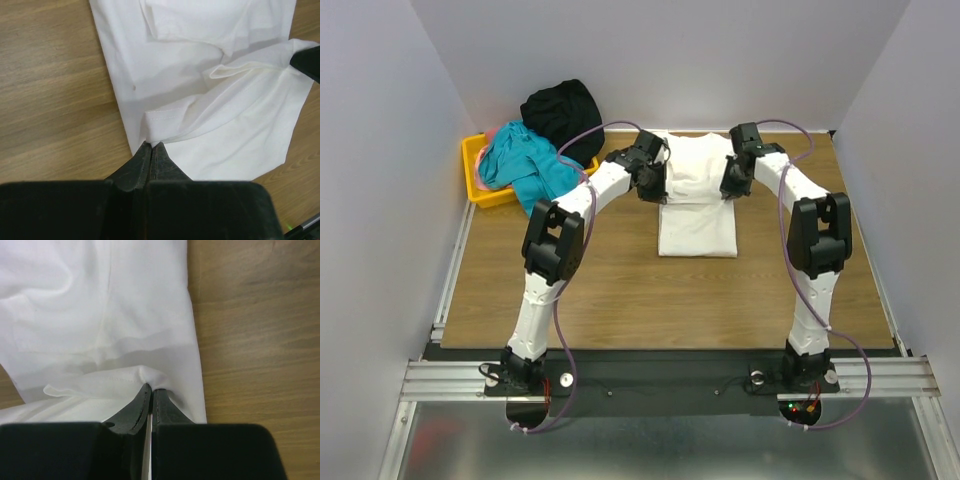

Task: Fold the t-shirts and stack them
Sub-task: Fold the tshirt

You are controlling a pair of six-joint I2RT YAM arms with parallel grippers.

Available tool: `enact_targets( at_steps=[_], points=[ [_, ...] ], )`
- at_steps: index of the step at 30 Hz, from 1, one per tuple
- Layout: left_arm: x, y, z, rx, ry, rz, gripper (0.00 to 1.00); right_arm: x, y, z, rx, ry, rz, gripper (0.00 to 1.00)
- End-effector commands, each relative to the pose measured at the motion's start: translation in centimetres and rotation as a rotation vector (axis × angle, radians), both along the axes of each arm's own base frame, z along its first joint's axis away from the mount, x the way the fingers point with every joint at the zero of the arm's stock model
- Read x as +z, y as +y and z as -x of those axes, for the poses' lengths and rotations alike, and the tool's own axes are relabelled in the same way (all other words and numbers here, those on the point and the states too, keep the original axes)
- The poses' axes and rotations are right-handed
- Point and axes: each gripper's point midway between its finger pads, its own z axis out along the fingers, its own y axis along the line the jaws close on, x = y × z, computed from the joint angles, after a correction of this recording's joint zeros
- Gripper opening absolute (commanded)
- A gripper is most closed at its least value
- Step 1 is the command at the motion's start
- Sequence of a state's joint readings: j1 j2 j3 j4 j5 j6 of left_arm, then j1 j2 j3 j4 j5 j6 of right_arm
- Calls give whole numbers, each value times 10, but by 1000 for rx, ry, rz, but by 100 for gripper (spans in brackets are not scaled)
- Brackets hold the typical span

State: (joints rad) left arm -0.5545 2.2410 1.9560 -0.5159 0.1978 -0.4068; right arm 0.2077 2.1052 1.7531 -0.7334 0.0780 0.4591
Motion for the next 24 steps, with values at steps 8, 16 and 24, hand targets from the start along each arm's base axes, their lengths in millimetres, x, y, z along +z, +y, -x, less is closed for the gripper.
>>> enact_targets(
  at_steps=[8, 16, 24],
  points=[
    [37, 8, -23, 41, -79, -9, 78, 22, -12, -46, -1, -93, -21, 57],
    [54, 21, -3, 67, -102, 5, 99, 73, -17, -35, 14, -182, -18, 81],
    [18, 18, 54, 20, -6, 39, 98, 40, -12, 34, 41, -37, -75, 81]
  ],
)
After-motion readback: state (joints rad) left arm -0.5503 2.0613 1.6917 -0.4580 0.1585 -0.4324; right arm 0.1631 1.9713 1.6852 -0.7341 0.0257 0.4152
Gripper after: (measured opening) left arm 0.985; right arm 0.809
